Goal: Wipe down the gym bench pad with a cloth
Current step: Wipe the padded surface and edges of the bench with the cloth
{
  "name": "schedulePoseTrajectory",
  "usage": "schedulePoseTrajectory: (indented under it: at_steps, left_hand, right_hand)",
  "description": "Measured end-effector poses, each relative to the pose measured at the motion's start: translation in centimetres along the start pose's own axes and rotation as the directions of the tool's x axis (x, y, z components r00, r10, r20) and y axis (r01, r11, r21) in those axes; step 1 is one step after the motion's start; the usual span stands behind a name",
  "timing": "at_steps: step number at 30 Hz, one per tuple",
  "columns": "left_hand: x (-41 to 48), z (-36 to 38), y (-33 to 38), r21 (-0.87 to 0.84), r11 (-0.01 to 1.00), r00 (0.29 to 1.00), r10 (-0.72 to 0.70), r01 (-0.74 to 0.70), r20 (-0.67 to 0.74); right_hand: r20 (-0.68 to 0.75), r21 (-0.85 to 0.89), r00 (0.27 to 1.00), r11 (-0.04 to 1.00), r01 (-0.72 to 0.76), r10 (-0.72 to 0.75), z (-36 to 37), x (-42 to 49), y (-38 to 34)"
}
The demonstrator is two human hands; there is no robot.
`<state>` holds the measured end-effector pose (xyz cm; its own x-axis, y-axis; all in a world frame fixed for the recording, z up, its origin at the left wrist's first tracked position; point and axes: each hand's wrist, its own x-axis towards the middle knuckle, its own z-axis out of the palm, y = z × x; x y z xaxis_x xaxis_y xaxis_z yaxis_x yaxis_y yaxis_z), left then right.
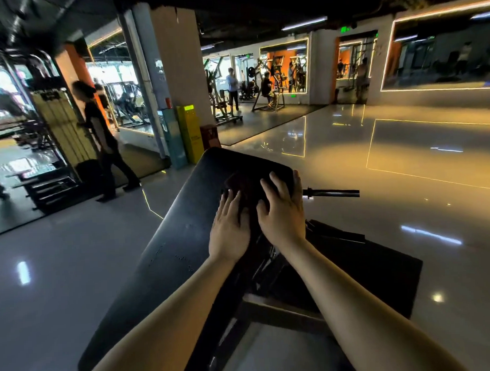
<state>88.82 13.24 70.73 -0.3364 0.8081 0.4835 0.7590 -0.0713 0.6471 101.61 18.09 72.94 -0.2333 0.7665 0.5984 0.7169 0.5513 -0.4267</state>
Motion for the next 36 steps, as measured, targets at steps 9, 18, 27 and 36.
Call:
schedulePoseTrajectory:
  at_steps: [9, 18, 27, 36]
  left_hand:
    - [-6.8, 1.0, 2.5, 0.092, 0.996, 0.993, 0.032, -0.022, -0.111]
    - [-8.2, 0.7, 5.8, 0.059, 0.979, 0.980, 0.197, -0.197, 0.003]
    - [-9.3, 0.8, 3.1, 0.088, 0.987, 0.986, -0.126, 0.136, -0.109]
    - [-10.8, 1.1, 1.3, -0.048, 0.989, 0.980, -0.144, 0.139, -0.139]
  right_hand:
    - [0.078, 0.293, 0.993, 0.954, 0.060, -0.086, -2.5, -3.6, 0.9]
    - [0.183, 0.785, 0.983, 0.604, -0.139, -0.013, -3.6, -6.7, 0.7]
    - [-0.041, 0.440, 0.992, 0.894, -0.088, 0.117, -3.2, -1.5, 2.4]
    - [0.076, 0.501, 0.992, 0.864, 0.053, -0.104, -0.3, -8.3, 1.4]
